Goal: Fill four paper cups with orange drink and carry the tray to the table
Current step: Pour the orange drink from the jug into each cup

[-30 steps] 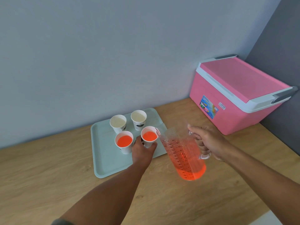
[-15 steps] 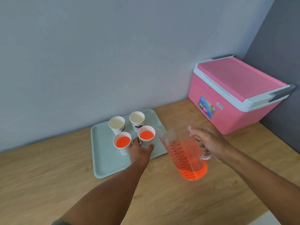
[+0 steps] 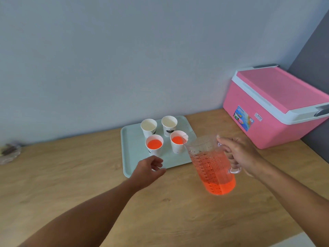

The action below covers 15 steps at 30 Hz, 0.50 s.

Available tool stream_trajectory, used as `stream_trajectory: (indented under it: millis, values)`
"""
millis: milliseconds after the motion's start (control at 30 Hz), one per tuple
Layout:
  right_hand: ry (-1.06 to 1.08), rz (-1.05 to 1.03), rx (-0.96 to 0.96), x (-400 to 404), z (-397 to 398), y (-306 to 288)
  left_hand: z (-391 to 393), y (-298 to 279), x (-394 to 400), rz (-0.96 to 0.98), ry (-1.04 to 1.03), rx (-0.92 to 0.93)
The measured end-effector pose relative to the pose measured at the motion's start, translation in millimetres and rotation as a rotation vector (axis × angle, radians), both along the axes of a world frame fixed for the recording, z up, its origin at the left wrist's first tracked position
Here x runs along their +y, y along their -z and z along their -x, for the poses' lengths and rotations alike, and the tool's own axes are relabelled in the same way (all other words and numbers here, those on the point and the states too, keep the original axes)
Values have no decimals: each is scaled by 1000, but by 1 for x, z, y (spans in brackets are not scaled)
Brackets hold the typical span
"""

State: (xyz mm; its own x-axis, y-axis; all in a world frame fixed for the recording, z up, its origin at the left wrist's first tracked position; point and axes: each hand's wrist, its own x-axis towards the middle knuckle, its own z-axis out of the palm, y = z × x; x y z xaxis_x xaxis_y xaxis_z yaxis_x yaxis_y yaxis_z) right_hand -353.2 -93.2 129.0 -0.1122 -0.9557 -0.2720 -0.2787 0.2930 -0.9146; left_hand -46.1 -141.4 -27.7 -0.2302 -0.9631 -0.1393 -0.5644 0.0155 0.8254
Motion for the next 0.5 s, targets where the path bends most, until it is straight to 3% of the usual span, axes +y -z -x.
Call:
stream_trajectory:
  millis: [267,500]
  values:
    - [35,-26,11,7,-35,1,-91,-10,-33,52,-122,-139]
    - [77,-33,33,11,-54,4,-95,-14,-91,61,-120,-197]
